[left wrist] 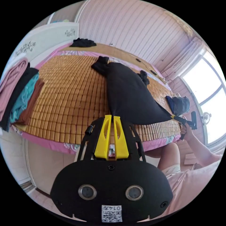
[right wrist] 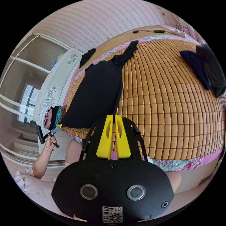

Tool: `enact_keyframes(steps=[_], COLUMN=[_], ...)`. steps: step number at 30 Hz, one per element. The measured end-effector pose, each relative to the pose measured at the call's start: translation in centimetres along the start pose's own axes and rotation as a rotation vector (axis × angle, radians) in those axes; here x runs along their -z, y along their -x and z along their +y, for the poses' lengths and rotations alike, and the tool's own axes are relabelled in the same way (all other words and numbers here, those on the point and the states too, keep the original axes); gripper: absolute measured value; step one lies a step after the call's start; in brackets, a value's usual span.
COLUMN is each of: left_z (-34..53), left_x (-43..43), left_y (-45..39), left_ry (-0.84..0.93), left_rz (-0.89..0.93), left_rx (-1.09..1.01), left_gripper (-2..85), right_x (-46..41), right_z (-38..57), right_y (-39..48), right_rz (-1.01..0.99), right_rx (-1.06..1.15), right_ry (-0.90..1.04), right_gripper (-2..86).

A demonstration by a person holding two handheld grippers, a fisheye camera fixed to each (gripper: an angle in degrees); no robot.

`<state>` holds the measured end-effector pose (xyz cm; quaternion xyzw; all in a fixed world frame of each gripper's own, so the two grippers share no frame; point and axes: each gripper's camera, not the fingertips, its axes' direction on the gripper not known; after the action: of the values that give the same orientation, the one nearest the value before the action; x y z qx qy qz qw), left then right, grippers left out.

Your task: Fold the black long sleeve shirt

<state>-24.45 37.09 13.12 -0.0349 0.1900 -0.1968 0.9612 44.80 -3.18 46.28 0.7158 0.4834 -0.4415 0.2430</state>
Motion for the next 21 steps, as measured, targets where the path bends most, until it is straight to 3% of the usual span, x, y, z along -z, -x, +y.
enact_keyframes(steps=[4, 14, 21], left_z=[3.5, 9.4, 11.3], left_x=[-2.0, -0.6, 3.7], left_y=[3.2, 7.0, 9.3], left_ry=[0.088, 0.140, 0.008], left_rz=[-0.039, -0.054, -0.147], left_rx=[0.033, -0.085, -0.163], left_gripper=[-1.0, 0.1, 3.6], right_x=[-2.8, -1.5, 0.7], right_z=[2.7, 8.2, 6.4], right_y=[-3.0, -3.7, -5.3], right_rz=[-0.011, 0.022, 0.187], right_rx=[-0.080, 0.058, 0.064], right_ry=[0.092, 0.171, 0.140], right_gripper=[0.7, 1.4, 4.5])
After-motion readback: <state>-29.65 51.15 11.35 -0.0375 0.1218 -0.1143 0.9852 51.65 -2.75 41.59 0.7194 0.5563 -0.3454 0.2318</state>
